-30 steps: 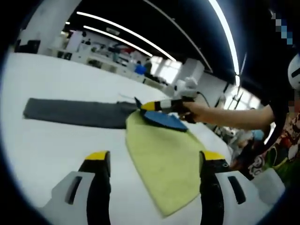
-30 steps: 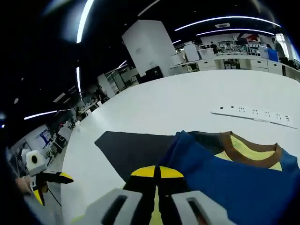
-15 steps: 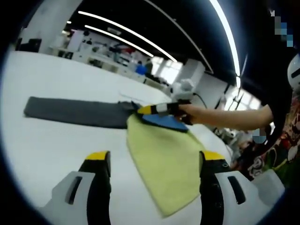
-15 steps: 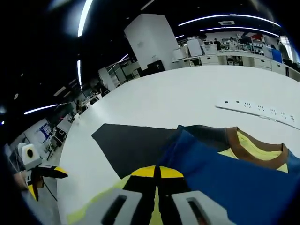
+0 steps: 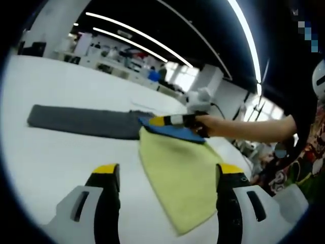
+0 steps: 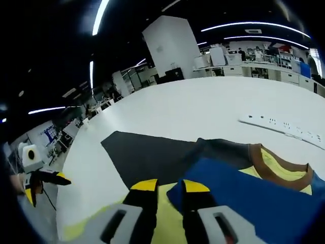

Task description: Fold the garment on the visible template until the final outline fits inside the template.

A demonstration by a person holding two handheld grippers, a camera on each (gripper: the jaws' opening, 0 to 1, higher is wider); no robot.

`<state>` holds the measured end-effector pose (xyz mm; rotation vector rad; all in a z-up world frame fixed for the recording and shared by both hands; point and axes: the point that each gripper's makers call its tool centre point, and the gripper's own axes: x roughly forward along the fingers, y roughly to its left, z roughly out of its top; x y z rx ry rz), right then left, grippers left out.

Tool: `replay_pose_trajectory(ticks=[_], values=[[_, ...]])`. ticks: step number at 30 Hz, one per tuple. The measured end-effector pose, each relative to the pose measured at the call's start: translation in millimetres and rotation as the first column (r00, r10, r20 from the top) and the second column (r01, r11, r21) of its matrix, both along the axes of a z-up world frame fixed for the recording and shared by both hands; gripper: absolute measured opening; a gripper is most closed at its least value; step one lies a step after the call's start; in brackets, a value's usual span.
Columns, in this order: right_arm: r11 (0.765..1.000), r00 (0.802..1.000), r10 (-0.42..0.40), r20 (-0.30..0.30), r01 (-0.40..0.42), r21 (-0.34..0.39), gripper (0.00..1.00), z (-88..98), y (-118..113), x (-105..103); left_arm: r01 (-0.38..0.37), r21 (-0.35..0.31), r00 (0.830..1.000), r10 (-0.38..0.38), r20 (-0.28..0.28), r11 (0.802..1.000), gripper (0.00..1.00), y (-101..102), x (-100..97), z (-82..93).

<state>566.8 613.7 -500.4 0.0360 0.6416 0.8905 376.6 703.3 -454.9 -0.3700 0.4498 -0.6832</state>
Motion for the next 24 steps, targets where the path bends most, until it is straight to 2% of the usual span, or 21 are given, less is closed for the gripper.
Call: replay_pose_trajectory(ticks=[2,6,8,10,14,16,24], values=[[1.000,1.000,0.009,0.011,-0.009,0.001,0.32,0.5,-3.0,-4.7,0.001,0.002,1.000,-0.001,0.000,1.000,0.73,-0.3,-0.2,-0.2],[1.000,0.999,0.007,0.048,-0.006,-0.016,0.44,0.9,-15.2,-8.4,0.009,0.004,1.000,-0.009,0.000,1.000,0.73,-2.5,-1.0,-0.6],[1.000,0.999,-0.006,0.054,0.006,-0.003,0.50,3.8,-21.8,-9.0,0.012,0.005,1.000,-0.012,0.000,1.000,0.74,-3.3,-1.3,-0.6],[1.000,0.996,0.001,0.093,0.001,-0.013,0.54,7.2,-27.7,-9.4,0.011,0.004,1.000,-0.011,0.001,1.000,0.74,-3.2,-1.2,-0.3],[1.000,0.995,-0.007,0.103,0.008,-0.013,0.69,9.9,-36.6,-12.1,0.012,0.003,1.000,-0.012,-0.001,1.000,0.74,-3.3,-1.3,-0.6],[0.999,0.989,-0.016,0.144,0.020,-0.028,0.74,11.7,-43.4,-8.5,0.015,0.005,1.000,-0.015,0.000,1.000,0.74,-4.2,-1.7,-0.9],[0.999,0.982,-0.039,0.183,0.044,-0.024,0.92,19.7,-55.4,-11.0,0.028,0.010,1.000,-0.028,-0.011,1.000,0.74,-7.9,-3.9,-4.4]])
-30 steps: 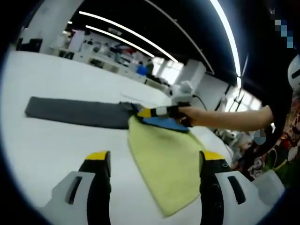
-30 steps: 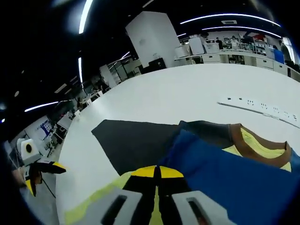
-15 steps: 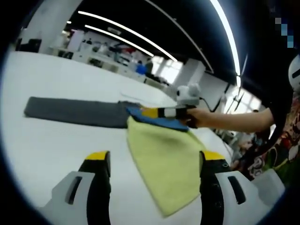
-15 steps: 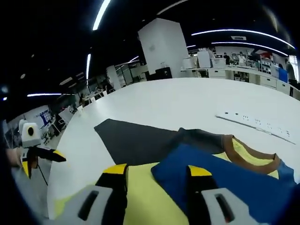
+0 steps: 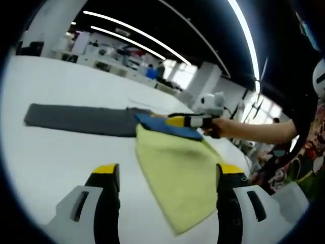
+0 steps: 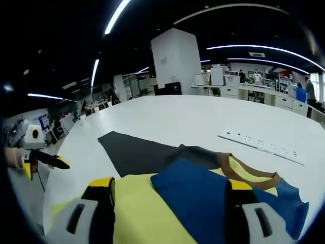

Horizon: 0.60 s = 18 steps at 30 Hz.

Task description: Fold the garment on the visible template until the final outline fits inside the template.

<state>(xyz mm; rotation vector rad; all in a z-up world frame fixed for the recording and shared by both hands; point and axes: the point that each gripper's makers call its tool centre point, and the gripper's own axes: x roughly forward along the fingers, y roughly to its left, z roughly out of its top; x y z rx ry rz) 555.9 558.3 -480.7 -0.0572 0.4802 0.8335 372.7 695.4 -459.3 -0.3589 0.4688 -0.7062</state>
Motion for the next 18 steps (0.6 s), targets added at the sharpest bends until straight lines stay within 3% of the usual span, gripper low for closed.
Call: replay_pose_trajectory(ticks=[4,16,18], values=[[1.000,1.000,-0.005,-0.002,0.005,-0.003,1.00,2.7,-6.2,-3.2,0.005,-0.001,1.000,-0.005,-0.006,1.000,0.74,-1.3,-1.2,-1.2],[0.997,0.997,-0.074,0.003,0.074,0.017,0.99,14.1,-37.4,-10.9,0.005,-0.007,1.000,-0.005,0.001,1.000,0.74,-3.1,-0.1,1.5],[0.995,0.996,-0.091,-0.004,0.092,0.039,0.99,17.1,-42.8,-11.6,0.032,0.021,0.999,-0.032,0.011,0.999,0.75,-4.1,-1.5,0.1]])
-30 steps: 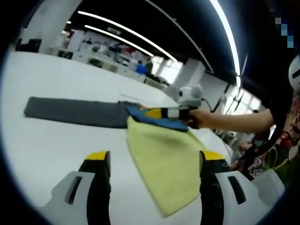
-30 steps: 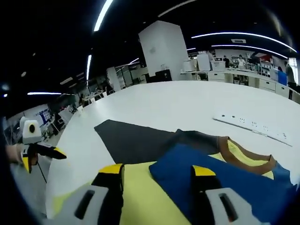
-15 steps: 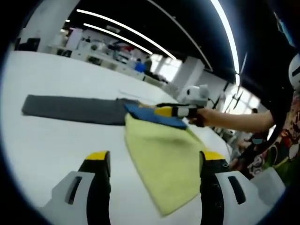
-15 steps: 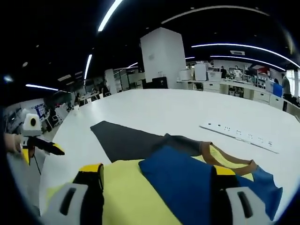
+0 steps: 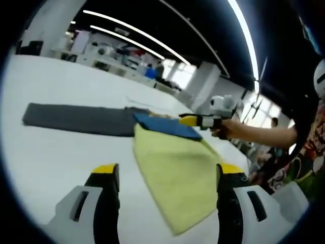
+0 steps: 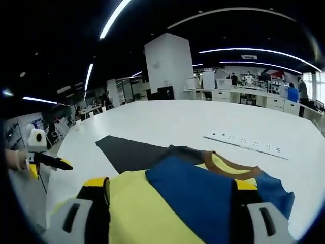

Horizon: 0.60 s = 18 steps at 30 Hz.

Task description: Fold the garment on the visible template until the final outline fits inside the template.

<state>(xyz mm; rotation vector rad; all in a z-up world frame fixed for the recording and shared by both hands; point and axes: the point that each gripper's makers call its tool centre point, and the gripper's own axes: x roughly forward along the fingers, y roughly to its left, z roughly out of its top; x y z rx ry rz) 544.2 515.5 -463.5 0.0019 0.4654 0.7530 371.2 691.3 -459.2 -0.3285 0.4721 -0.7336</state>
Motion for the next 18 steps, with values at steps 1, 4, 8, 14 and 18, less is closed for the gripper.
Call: replay_pose_trajectory(ticks=[1,4,8,14,18], values=[[1.000,1.000,-0.008,0.011,0.007,0.007,0.99,3.0,-3.7,-1.4,0.007,0.021,1.000,-0.007,0.001,1.000,0.76,-0.3,0.0,-2.2],[1.000,1.000,-0.021,0.013,0.021,0.004,0.99,5.8,-13.5,-6.0,0.018,0.028,1.000,-0.018,-0.005,0.999,0.76,-0.4,1.5,-4.4],[0.999,0.999,-0.043,0.027,0.043,0.010,0.99,9.2,-31.3,-10.1,-0.005,0.017,1.000,0.005,0.007,1.000,0.75,5.7,14.5,-0.1],[0.996,0.996,-0.086,0.029,0.086,-0.007,0.97,7.2,-60.9,-17.1,-0.042,0.010,0.999,0.041,0.027,0.999,0.73,13.1,38.7,7.2],[0.992,0.994,-0.106,0.040,0.108,-0.064,0.96,5.3,-86.3,-24.5,-0.043,0.043,0.999,0.042,0.034,0.998,0.73,18.8,51.2,5.7]])
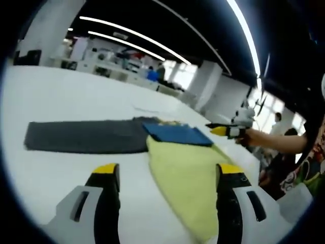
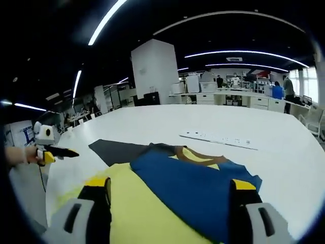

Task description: Fold the garment on the visible template until the final outline fits inside the template.

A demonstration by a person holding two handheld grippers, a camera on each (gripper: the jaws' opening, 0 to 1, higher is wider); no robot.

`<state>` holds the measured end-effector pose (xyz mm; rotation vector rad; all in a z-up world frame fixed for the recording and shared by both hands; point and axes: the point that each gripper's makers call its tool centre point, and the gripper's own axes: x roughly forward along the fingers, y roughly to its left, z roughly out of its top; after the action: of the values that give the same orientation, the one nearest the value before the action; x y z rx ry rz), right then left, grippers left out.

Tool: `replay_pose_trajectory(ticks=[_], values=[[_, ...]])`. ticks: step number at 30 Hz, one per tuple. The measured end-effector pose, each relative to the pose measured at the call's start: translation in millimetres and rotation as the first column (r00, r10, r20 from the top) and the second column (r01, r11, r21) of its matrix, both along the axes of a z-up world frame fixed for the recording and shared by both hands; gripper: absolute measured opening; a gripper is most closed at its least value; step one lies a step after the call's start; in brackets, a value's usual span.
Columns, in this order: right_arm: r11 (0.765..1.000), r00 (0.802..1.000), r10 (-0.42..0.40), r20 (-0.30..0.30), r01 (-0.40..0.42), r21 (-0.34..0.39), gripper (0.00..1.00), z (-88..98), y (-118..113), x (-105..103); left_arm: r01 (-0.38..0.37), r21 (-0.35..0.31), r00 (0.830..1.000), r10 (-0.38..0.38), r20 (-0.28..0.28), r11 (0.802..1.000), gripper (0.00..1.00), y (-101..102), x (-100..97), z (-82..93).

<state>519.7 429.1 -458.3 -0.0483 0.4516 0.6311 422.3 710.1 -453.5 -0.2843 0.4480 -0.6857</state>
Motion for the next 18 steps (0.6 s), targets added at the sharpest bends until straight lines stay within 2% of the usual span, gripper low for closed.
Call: replay_pose_trajectory(ticks=[4,7,12,14,16,18], values=[[1.000,1.000,-0.014,0.017,0.014,-0.020,0.96,1.3,-15.4,-8.5,-0.016,0.019,0.999,0.017,-0.031,1.000,0.74,9.2,6.5,-8.8],[0.999,0.999,-0.045,0.023,0.045,0.005,0.96,5.4,-28.7,-11.9,-0.021,0.031,0.999,0.022,-0.044,0.999,0.74,14.0,8.5,-10.2],[0.997,0.997,-0.071,0.019,0.071,0.008,0.96,5.7,-42.3,-19.4,-0.050,0.041,0.998,0.052,-0.041,0.998,0.74,28.1,17.4,-9.6],[0.997,0.997,-0.072,0.023,0.072,0.007,0.96,5.5,-44.1,-23.3,-0.083,0.042,0.996,0.084,-0.041,0.996,0.73,37.2,21.7,-10.9],[0.996,0.997,-0.081,0.015,0.081,0.027,0.96,4.6,-45.7,-26.0,-0.127,0.081,0.989,0.133,-0.063,0.989,0.72,53.4,25.0,-20.3],[0.996,0.997,-0.080,0.013,0.080,0.031,0.96,3.9,-45.7,-29.3,-0.170,0.072,0.983,0.174,-0.063,0.983,0.73,67.1,29.1,-21.7]])
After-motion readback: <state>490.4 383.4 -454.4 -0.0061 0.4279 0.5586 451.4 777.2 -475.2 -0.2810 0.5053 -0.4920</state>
